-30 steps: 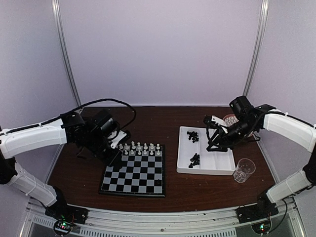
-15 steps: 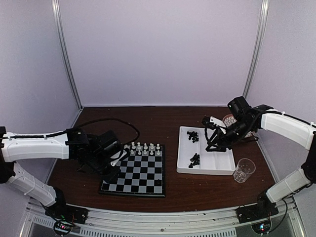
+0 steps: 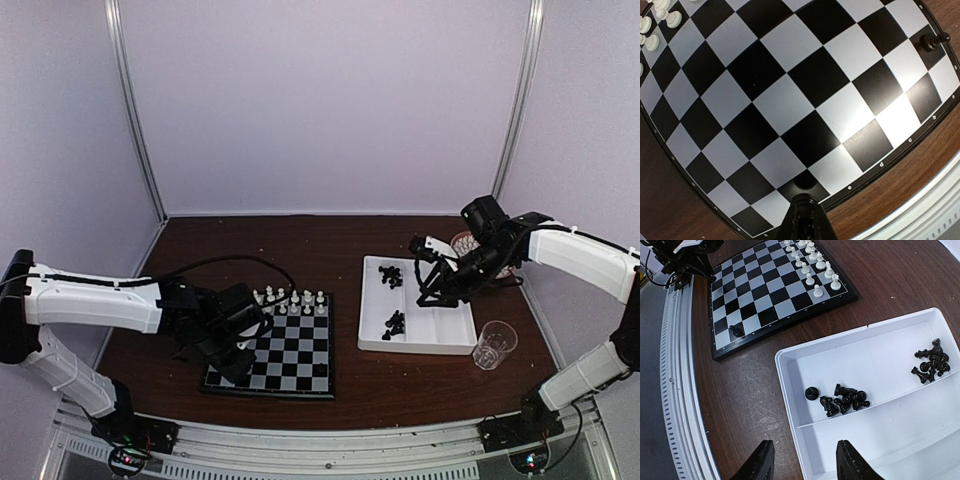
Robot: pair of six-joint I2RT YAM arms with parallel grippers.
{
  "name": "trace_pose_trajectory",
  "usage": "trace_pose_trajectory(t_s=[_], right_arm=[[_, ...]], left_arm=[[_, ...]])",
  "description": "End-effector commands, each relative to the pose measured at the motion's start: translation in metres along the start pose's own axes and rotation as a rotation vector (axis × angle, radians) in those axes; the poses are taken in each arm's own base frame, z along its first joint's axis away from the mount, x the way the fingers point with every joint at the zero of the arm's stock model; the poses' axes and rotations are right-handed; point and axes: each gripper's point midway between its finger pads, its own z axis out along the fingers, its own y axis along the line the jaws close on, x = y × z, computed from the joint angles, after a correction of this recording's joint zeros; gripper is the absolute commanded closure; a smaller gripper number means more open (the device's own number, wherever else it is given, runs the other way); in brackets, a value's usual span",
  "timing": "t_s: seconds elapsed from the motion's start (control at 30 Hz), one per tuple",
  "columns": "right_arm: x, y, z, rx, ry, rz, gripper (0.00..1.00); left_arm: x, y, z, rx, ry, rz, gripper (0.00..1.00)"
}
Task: Set up the chess pieces on the board
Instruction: Place the bishop on f8.
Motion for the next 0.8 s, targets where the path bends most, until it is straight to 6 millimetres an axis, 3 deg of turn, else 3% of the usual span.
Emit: trace_pose_trajectory(t_s=[0.0,0.6,0.77], right_arm=[[0.005,-0.003,0.002,0.004,0.009,0.000,0.54],[0.007,-0.002,0.005,-0.010,0.015,0.007,0.55],[0.007,-0.002,0.005,-0.011,0.015,0.007,0.55]], left_arm=[[-0.006,-0.001,0.011,-0.017,-0.011,-0.006,0.97],[0.002,-0.001,0.021,-0.013,0.010,-0.016,0.96],[0.003,-0.002,0.020,-0.008,0.018,-0.015,0.86]])
